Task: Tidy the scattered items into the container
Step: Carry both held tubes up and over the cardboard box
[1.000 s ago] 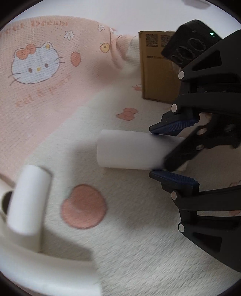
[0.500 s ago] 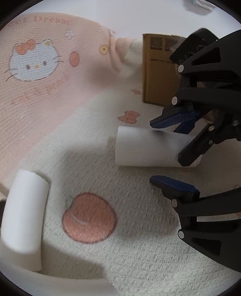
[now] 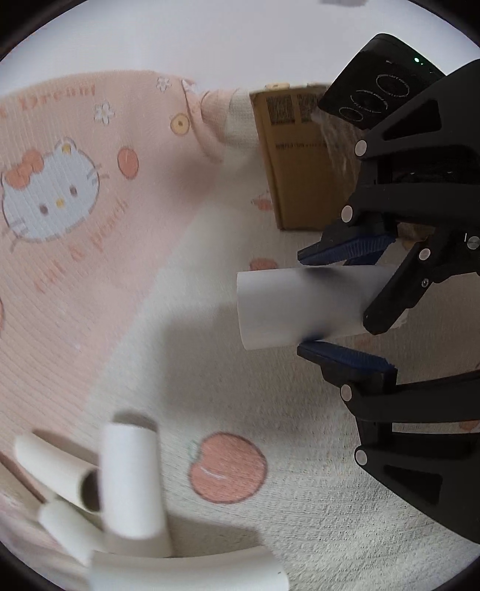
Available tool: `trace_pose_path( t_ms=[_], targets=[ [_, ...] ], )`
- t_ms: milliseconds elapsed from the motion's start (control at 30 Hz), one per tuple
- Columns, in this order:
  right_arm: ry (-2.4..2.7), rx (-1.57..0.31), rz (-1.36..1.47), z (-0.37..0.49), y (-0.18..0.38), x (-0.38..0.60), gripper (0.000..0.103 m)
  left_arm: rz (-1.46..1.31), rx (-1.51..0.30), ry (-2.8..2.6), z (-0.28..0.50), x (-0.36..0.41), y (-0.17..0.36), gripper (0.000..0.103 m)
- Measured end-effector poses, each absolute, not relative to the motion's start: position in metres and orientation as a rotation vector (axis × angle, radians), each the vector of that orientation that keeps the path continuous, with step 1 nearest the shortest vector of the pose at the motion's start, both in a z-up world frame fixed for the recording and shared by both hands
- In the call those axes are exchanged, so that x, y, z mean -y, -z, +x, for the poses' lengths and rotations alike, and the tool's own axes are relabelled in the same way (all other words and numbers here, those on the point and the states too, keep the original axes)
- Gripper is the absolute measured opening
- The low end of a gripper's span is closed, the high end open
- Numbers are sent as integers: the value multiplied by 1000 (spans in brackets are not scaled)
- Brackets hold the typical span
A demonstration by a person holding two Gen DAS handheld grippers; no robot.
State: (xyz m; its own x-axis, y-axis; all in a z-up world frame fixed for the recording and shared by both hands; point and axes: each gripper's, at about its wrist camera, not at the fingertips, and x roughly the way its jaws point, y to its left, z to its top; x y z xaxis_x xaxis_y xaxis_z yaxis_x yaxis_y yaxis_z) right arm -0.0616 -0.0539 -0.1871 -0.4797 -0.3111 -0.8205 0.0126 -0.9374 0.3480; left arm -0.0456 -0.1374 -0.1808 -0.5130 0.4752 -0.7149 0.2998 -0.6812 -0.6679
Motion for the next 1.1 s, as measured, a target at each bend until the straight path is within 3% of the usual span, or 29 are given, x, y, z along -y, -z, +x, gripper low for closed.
trace_pose_path(
  t_ms=[200, 567, 867, 1100],
  targets=[
    [2556, 421, 1437, -53, 151, 52, 41, -1394, 1061, -2415, -40, 124, 141, 47],
    [2645, 422, 1337, -32, 77, 25, 41, -1199, 1032, -2389, -42, 94, 64, 47],
    [2780, 623, 1215, -14, 19, -39, 41, -1041, 574, -2436, -72, 8, -18, 47],
    [2893, 636, 1188, 0, -5, -75, 41, -1038, 330, -2404, -96, -48, -43, 47]
  ],
)
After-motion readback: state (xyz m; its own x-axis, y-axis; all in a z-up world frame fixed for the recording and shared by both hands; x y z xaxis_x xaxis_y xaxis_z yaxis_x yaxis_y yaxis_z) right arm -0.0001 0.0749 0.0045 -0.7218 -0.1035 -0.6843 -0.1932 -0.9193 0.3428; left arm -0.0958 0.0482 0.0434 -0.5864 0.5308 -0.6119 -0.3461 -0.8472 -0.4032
